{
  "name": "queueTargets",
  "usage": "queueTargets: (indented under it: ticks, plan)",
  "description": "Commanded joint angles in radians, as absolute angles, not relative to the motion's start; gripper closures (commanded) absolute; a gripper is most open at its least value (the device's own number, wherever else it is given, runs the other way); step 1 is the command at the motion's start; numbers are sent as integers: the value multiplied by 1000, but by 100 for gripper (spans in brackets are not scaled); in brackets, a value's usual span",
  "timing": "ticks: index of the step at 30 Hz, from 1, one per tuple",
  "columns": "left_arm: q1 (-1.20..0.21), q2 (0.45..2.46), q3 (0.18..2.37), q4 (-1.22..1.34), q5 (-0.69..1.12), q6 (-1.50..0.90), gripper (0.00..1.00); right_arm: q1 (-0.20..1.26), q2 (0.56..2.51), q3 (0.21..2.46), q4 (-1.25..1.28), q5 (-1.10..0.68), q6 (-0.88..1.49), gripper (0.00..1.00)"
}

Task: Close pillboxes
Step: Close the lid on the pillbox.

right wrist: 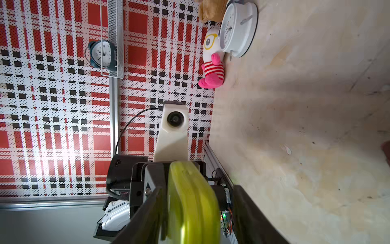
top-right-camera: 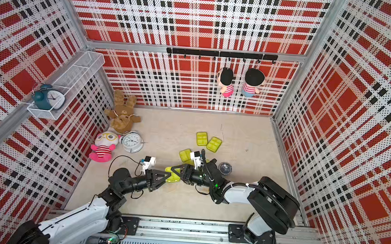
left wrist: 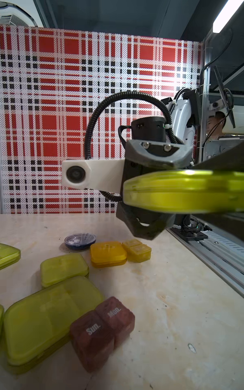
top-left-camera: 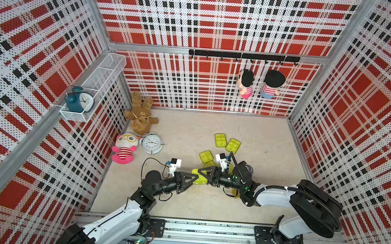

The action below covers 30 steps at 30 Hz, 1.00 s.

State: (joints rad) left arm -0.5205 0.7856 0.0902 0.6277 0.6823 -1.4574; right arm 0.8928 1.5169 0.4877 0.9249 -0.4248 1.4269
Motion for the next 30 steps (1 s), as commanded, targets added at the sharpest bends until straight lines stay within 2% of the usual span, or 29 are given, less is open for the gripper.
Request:
queueTargets:
  ticks: [1,7,15,20,25,30]
  plan:
    - [-509,782,94,675,721,-1447,88,890,1541,528,946,-421,1439,45]
    - [-496,776,85,675,725,-1449,88,891,1563,557,949,-445,1445,59]
    - [-477,759,63,675,723,-1457,87,896,1549,520,971,-469,1457,60]
    - [-470,786,75,677,733,-1444,88,896,1520,489,972,-453,1460,72]
    - [-457,828,97,692,752,-1431,87,896,1503,477,969,-449,1463,68]
    - [-445,846,105,698,768,-1427,84,896,1483,471,943,-438,1454,73]
